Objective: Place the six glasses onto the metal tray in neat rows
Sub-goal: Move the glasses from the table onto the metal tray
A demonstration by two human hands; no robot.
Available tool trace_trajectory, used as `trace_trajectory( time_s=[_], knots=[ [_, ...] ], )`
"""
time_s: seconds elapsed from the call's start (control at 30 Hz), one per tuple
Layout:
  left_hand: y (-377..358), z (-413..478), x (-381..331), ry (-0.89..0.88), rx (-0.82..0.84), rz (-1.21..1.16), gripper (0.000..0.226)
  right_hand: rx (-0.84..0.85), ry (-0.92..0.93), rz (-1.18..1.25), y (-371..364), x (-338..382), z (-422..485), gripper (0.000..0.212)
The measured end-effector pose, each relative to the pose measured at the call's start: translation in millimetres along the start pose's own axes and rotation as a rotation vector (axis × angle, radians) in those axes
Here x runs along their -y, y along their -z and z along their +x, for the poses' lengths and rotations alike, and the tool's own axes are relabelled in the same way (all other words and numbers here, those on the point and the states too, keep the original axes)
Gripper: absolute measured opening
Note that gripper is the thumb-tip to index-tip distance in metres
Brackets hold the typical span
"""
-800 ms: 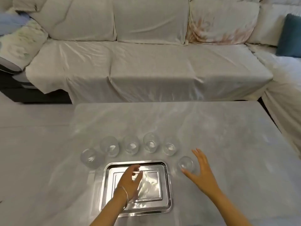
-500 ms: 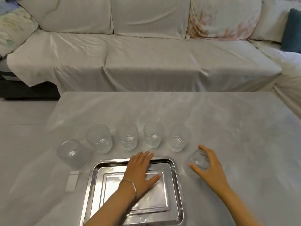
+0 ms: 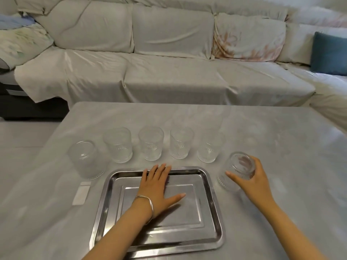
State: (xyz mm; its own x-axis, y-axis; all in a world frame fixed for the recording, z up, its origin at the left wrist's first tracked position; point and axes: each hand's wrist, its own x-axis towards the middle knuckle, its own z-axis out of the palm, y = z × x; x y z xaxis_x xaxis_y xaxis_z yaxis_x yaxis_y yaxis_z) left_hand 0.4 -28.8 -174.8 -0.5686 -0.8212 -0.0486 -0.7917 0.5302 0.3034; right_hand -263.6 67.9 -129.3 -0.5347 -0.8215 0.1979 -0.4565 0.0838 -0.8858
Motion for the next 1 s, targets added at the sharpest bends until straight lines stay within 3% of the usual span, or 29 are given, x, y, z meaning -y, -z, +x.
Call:
trace_trajectory(
  time_s=[0.1,0.33,0.53,1.0],
  knots=[
    [4.5,-10.7,10.8,0.026,-0.007,0.033,0.109,-0.010,0.067,0.076,-1.9,25.4,-3.6,0.070],
    [6.0,-33.6,30.0,0.081,-0.002,0.035,0.119,0.203,0.122,0.112,-49.2,50.5,-22.5,0.076],
    [-2.5,-47.7,35.9,0.139,-0.003,0.023,0.101,0.229,0.058,0.087,-74.0,35.0,-31.4,0.081],
    [-7.6,-50.2,36.6,0.154,0.006,0.022,0.098,0.256,0.022,0.063,-80.2,22.4,-30.3,0.093]
  ],
)
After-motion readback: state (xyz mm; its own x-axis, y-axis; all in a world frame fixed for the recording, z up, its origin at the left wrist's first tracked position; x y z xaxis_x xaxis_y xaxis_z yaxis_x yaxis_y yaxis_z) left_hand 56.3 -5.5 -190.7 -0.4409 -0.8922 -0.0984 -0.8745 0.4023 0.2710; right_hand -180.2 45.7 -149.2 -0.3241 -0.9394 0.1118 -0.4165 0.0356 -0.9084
